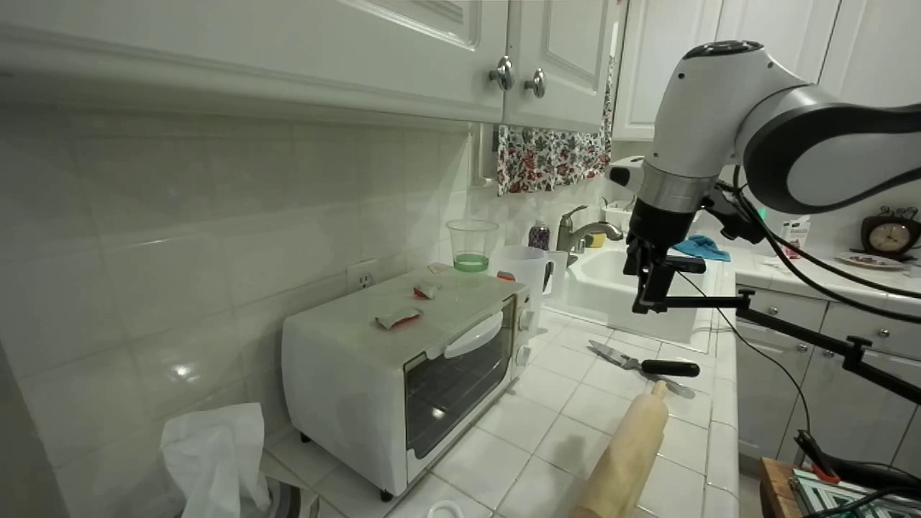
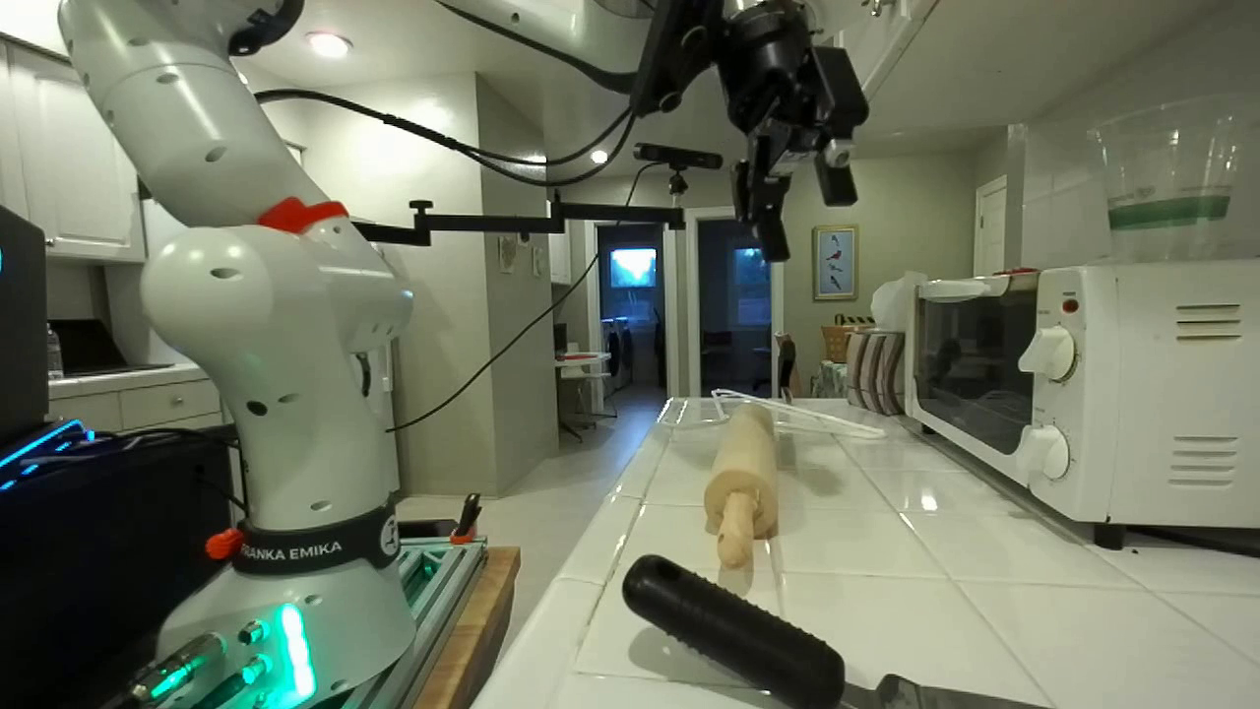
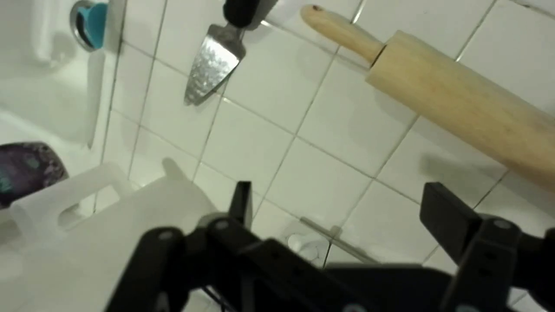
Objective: Remove the clear cup from the top of the oven.
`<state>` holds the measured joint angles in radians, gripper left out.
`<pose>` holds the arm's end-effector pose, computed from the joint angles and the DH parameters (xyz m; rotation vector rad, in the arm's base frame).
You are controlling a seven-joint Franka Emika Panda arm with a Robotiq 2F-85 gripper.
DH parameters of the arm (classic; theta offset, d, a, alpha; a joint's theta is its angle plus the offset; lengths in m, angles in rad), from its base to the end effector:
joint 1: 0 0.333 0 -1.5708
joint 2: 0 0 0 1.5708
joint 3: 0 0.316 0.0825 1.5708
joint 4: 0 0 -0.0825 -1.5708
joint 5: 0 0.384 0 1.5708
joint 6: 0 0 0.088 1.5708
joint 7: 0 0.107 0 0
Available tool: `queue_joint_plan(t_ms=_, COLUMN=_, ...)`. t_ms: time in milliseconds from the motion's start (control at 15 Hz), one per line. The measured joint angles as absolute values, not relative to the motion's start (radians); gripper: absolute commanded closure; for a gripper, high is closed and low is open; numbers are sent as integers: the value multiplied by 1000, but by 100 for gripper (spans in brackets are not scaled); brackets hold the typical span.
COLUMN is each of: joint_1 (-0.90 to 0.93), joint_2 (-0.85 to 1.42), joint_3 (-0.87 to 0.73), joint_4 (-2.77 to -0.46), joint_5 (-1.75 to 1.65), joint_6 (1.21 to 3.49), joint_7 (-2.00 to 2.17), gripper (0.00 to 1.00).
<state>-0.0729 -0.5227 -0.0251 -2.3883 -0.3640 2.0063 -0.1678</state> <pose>0.4044 -0.0622 0.5252 2.7810 0.2843 0.1351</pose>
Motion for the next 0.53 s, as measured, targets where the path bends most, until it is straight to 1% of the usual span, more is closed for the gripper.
queue_joint_plan(t_ms=333, joint_1=-68, joint_2=-502, joint_3=3, joint_4=-2351, joint_5=-547, joint_6=2167, joint_7=-200, gripper=0)
queue_joint_plan(t_ms=533, joint_1=-69, joint_2=-484, joint_3=9, joint_4=-2338, joint_5=-668, joint_6=2308, joint_7=-199, gripper=0)
